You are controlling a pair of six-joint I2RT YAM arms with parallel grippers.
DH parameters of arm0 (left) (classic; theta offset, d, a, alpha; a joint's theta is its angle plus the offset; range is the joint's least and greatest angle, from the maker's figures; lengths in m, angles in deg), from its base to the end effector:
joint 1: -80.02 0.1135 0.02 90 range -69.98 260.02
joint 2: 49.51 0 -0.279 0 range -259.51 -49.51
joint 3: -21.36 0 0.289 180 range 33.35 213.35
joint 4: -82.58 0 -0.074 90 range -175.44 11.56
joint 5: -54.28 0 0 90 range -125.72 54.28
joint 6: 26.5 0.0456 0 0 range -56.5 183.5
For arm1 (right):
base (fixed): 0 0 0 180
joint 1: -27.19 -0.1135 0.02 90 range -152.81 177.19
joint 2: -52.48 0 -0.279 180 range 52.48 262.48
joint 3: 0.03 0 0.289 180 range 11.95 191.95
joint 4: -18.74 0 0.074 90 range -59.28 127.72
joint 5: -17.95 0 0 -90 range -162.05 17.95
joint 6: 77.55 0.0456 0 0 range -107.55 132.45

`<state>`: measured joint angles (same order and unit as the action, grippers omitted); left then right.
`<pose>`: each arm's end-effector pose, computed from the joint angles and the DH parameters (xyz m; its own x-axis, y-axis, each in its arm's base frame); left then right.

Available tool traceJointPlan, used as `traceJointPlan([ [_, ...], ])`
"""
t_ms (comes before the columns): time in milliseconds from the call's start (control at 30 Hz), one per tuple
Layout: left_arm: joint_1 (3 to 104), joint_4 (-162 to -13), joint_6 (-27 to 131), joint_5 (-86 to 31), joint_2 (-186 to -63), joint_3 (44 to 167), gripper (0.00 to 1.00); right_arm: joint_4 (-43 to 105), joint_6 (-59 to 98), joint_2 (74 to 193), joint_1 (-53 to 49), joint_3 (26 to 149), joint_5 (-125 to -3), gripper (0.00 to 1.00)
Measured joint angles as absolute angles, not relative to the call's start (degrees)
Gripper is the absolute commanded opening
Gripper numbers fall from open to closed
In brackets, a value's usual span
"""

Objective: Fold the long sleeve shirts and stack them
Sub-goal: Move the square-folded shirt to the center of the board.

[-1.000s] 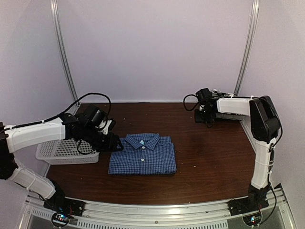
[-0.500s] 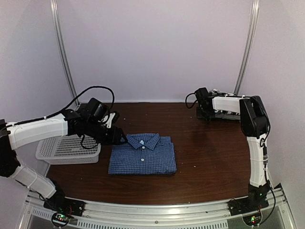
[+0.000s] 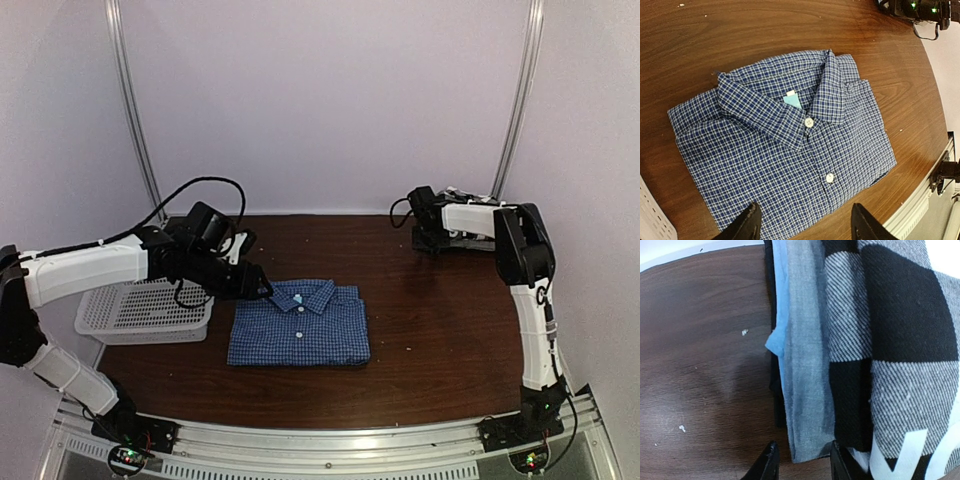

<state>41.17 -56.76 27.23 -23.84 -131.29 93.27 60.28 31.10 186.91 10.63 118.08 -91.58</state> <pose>0.2591 -0.2207 0.2485 -0.9081 -0.0119 -0.4185 0.2214 0.8347 -0.5042 0.5362 0.1435 0.1325 -0.8004 0.0764 -0.5946 0.1665 0.9811 -0.0981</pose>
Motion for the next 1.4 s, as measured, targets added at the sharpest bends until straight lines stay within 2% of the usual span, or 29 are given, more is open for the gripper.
traceJointPlan([
  [633, 41.17, -57.56, 27.28, -22.50, -133.62, 93.86, 0.61, 58.47, 32.28, 187.52, 12.55, 116.31, -88.55, 0.27],
  [767, 41.17, -57.59, 27.25, -22.39, -133.69, 93.88, 0.61, 57.88, 32.28, 187.52, 12.82, 116.13, -88.13, 0.18],
  [933, 41.17, -57.59, 27.25, -22.37, -133.80, 93.90, 0.60, 57.51, 32.30, 187.54, 13.14, 115.96, -87.93, 0.00],
  [1200, 41.17, -57.96, 27.23, -22.48, -133.84, 93.99, 0.60, 57.57, 31.89, 187.19, 13.23, 115.67, -86.95, 0.00],
  [1400, 41.17, -58.90, 27.19, -22.68, -134.41, 94.58, 0.60, 57.01, 32.37, 181.40, 12.88, 107.59, -83.56, 0.00],
])
